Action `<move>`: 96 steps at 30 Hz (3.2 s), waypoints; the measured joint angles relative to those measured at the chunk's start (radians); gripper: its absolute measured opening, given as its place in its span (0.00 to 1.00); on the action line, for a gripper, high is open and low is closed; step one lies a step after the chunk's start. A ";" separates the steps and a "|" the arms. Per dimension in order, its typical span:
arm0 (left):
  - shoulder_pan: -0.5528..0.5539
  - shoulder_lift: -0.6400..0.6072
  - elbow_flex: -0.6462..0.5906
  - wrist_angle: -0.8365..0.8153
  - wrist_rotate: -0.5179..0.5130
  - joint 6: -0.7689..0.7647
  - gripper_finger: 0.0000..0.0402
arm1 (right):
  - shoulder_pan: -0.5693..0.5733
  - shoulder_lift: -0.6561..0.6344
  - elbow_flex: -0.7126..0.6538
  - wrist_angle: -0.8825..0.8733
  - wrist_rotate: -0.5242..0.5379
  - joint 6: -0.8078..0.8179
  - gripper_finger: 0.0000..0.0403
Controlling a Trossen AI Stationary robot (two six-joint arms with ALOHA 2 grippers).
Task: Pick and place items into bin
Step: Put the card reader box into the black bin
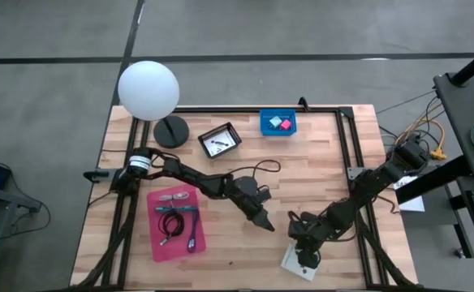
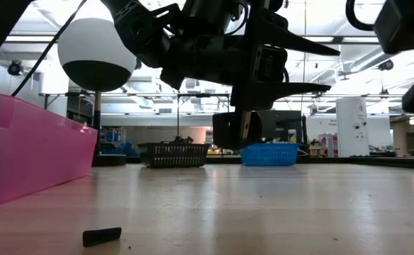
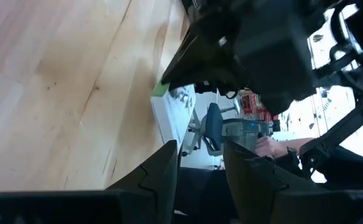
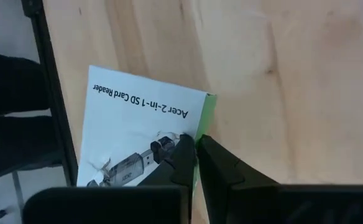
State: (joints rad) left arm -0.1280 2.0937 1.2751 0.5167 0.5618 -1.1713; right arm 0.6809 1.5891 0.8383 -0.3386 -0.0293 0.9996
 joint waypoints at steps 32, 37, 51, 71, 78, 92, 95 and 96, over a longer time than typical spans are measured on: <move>0.050 -0.530 -0.021 -0.366 -0.372 0.563 0.29 | -0.213 -0.222 -0.008 -0.141 0.117 -0.143 0.02; 0.050 -0.635 -0.023 -0.487 -0.513 0.695 0.29 | -0.285 -0.222 -0.008 -0.085 0.111 -0.214 0.02; 0.049 -0.789 -0.045 -0.645 -0.650 0.848 0.29 | -0.529 -0.221 0.036 -0.007 0.074 -0.397 0.02; 0.049 -0.931 -0.045 -0.798 -0.879 0.866 0.29 | -0.968 -0.146 0.209 0.030 -0.181 -0.790 0.02; 0.049 -0.950 -0.045 -0.797 -0.994 0.864 0.29 | -1.091 0.006 0.375 0.008 -0.290 -0.992 0.02; 0.049 -0.983 -0.045 -0.797 -1.095 0.858 0.29 | -1.195 0.401 0.897 -0.271 -0.293 -1.438 0.02; 0.048 -0.984 -0.045 -0.797 -1.095 0.838 0.29 | -1.196 0.472 1.028 -0.343 -0.292 -1.515 0.02; 0.048 -0.984 -0.045 -0.797 -1.095 0.837 0.29 | -1.196 0.496 1.071 -0.361 -0.289 -1.540 0.02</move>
State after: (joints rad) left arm -0.0795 1.1099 1.2297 -0.2802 -0.5331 -0.3344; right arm -0.5156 2.0847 1.9097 -0.6995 -0.3184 -0.5408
